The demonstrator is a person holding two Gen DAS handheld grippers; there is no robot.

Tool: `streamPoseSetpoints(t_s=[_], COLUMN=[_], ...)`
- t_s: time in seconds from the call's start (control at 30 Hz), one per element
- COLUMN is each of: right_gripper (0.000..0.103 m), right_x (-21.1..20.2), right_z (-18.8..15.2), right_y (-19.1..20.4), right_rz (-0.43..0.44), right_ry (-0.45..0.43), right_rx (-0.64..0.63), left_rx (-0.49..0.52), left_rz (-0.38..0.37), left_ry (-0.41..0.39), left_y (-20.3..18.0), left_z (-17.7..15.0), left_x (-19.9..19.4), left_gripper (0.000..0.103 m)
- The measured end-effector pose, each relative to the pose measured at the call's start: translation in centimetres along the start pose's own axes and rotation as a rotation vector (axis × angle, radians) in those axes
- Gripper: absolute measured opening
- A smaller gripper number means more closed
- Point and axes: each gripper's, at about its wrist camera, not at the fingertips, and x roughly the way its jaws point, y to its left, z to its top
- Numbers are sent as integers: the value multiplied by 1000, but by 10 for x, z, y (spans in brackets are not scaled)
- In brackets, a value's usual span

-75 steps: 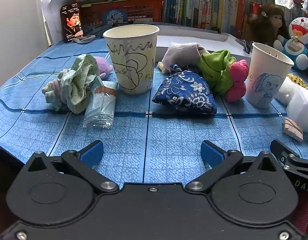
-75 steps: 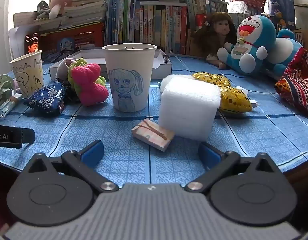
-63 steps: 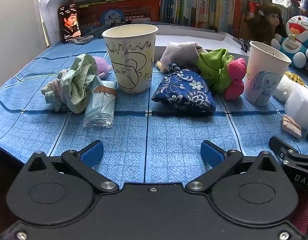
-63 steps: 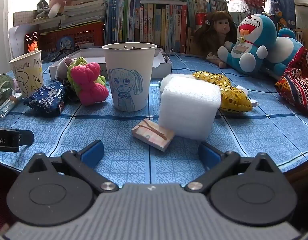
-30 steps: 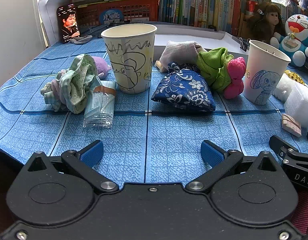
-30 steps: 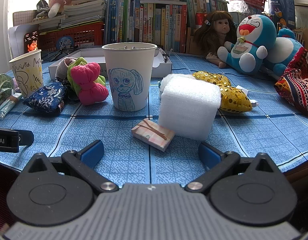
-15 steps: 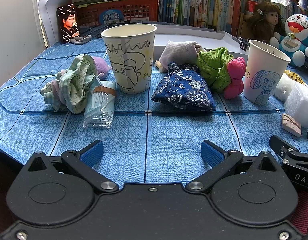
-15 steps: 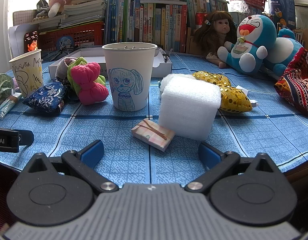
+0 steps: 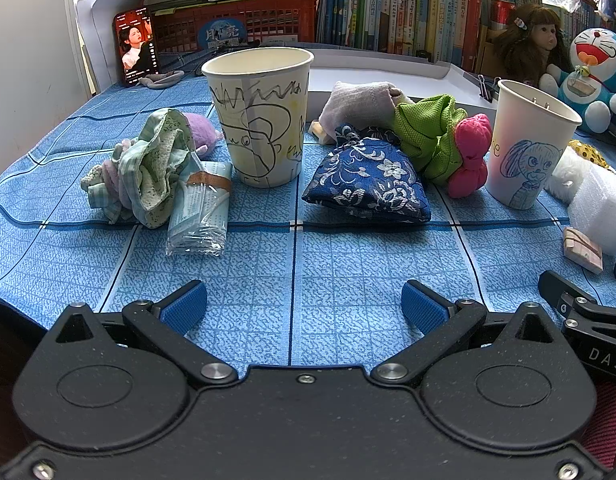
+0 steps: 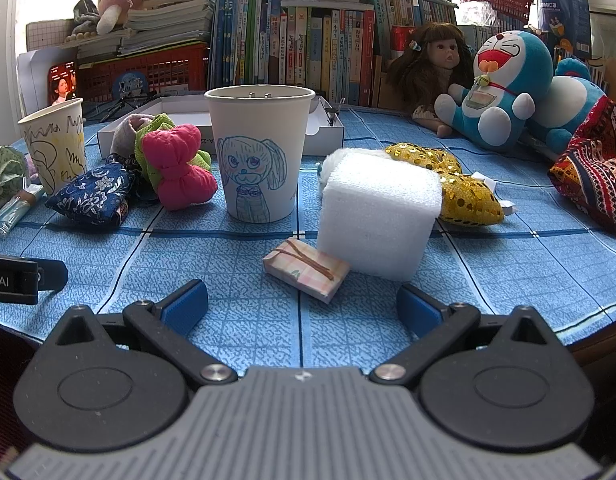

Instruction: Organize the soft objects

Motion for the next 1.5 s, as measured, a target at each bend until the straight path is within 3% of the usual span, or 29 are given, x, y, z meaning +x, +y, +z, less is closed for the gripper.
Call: streamPoseSetpoints(t_s=[0.77,1.1,1.23,1.43,1.5], right_gripper=[103,103,103,103,103], right_x=[-2,-4,-7,-18,-22], right_z=[-6,-12,-12,-12,-10], right_y=[2,4,-2,-17,-21], right_rz=[-16,-29,6,50,49], right_ry=[-39,-93,-96,-155,-183], right_rx=[14,20,19,68,75], left_rx=[-13,-36,-41,-84,-107], left_rz=[8,33,25,29,40], left_ry=[-18,-112,-118,-146,-166], left_y=[0,0,4,19,26], left_z=[0,-13,-12,-9,-7], left_x=[1,-2,-4,-14,-18], left_gripper=[103,103,103,91,82])
